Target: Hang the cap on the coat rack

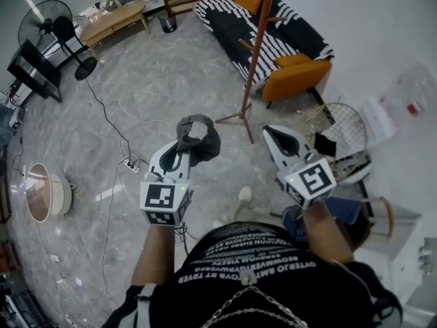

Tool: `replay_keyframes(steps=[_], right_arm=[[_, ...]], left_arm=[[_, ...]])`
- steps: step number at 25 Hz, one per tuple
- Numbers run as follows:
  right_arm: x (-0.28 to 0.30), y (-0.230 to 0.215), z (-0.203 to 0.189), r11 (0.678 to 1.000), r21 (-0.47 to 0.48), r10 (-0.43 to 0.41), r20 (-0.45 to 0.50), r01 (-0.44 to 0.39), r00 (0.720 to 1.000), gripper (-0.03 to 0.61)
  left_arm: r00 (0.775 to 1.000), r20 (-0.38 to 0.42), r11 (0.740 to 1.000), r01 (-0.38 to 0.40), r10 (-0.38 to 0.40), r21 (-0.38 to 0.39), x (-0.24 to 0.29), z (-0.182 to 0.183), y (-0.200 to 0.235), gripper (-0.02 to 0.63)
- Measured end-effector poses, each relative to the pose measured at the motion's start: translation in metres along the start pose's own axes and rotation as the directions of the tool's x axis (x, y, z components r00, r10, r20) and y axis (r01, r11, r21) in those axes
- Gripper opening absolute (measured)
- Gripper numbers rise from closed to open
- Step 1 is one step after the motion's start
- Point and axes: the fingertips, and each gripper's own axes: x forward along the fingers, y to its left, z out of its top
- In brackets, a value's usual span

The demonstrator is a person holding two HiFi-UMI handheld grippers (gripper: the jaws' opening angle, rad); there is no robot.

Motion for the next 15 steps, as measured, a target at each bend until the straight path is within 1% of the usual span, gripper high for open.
replay_keyframes(steps=[3, 7, 12, 15], right_arm=[[0.009, -0.012, -0.006, 1.0, 0.009, 0.012, -0.012, -0.012, 1.0, -0.008], [0.024, -0.041, -0.008, 1.0, 0.014, 0.009, -0.012, -0.009, 1.0, -0.008], [0.027, -0.055, -0.014, 1.0, 0.03, -0.003, 0.004, 0.003, 1.0, -0.008], [0.029, -0.061, -0.017, 1.0, 0.028, -0.014, -0.001, 0.014, 1.0, -0.008]], left_arm=[[1.0, -0.009, 1.0, 0.001, -0.001, -0.006, 0.015, 0.004, 0.002, 0.018], [1.0, -0.013, 1.0, 0.009, -0.009, -0.018, 0.046, 0.016, 0.003, 0.018], [1.0, -0.012, 1.0, 0.006, -0.006, 0.01, 0.061, 0.013, 0.005, 0.018], [1.0, -0.021, 1.0, 0.017, -0.017, -0.001, 0.066, 0.016, 0.005, 0.018]])
